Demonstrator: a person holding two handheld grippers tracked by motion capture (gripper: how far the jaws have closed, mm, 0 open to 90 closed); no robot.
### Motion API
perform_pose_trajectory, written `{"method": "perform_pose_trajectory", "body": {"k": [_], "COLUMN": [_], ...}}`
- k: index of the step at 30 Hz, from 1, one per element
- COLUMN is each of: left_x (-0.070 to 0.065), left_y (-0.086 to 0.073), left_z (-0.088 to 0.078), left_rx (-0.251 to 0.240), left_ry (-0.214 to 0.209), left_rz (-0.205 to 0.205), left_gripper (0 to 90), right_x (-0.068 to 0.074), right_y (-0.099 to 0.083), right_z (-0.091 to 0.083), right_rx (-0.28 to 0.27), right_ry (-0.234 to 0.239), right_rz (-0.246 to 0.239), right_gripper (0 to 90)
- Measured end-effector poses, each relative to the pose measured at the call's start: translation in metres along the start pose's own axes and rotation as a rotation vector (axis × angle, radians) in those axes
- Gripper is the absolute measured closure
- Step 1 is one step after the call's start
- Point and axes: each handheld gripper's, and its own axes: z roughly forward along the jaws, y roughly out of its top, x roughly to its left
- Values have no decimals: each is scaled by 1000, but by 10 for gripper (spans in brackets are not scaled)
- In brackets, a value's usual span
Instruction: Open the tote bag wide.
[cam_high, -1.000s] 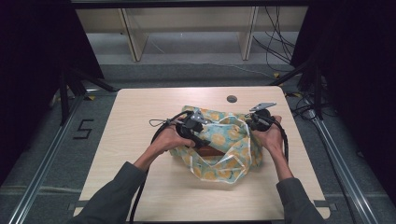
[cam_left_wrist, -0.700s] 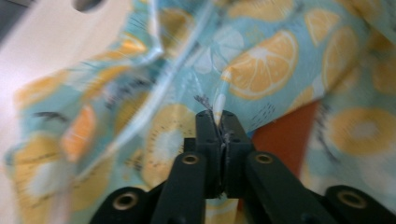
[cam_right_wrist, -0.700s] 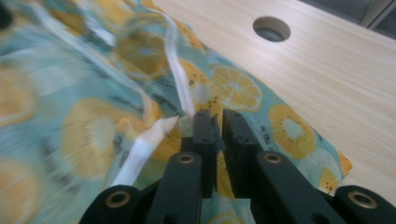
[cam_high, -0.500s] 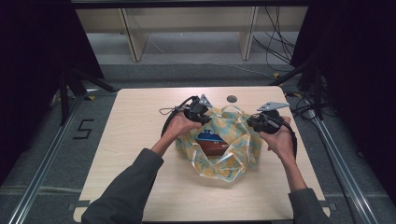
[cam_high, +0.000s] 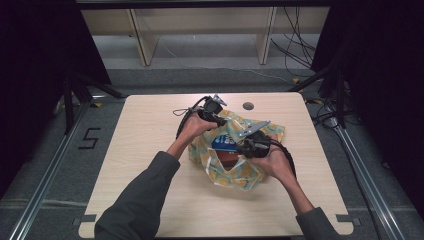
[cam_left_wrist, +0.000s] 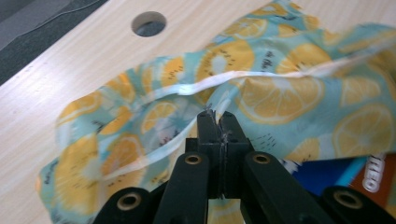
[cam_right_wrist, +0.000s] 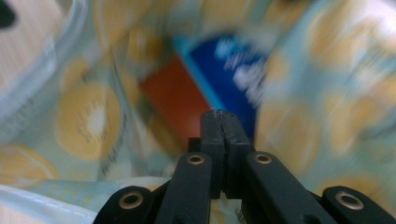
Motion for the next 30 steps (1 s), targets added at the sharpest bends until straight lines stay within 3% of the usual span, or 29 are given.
{"method": "perform_pose_trajectory", "body": {"k": [1,2,3,4,5,6,8,12,14,16,19,20,21,22,23,24,25,27,30], "left_x": [4,9,12,16,18,22,25,32,36,34,26,23,21,18,17,14,15,12,12], "left_y": [0,1,1,1,1,2,2,1,-1,-3,-1,0,1,2,2,2,2,2,1], "left_z": [0,1,2,2,5,5,7,11,15,16,14,12,11,10,8,6,4,3,2], "left_rx": [-10,-16,-25,-15,-32,-17,-27,-36,-22,-34,-40,-47,-56,-52,-43,-49,-51,-71,-72], "left_ry": [3,0,-2,-2,-4,-4,15,25,31,26,7,3,-7,-11,-10,-9,-23,-24,-29], "left_rz": [-24,-45,-56,-57,-80,-80,-125,-142,-154,-158,-118,-112,-102,-85,-59,-66,-54,-70,-78], "left_gripper": [893,893,893,893,893,894,893,893,892,889,886,882,876,866,858,857,858,862,863], "right_x": [2,1,3,3,6,8,9,11,16,17,16,15,15,11,9,7,4,0,0], "right_y": [-3,-8,-14,-18,-24,-30,-43,-58,-73,-78,-67,-59,-50,-40,-31,-21,-12,2,14], "right_z": [4,7,7,7,7,7,8,6,7,5,-9,-16,-23,-28,-29,-29,-26,-15,11], "right_rx": [46,73,134,149,179,198,214,231,267,255,180,121,84,36,-7,-24,-39,-50,29], "right_ry": [9,10,24,26,32,42,58,70,90,85,70,57,50,24,2,-20,-36,-38,-56], "right_rz": [12,-6,-14,-45,-43,-52,-31,-5,-5,-7,-10,-15,18,-14,-14,-20,-29,-30,-41], "right_gripper": [900,900,900,900,900,900,900,900,900,900,900,900,900,900,900,900,900,900,900]}}
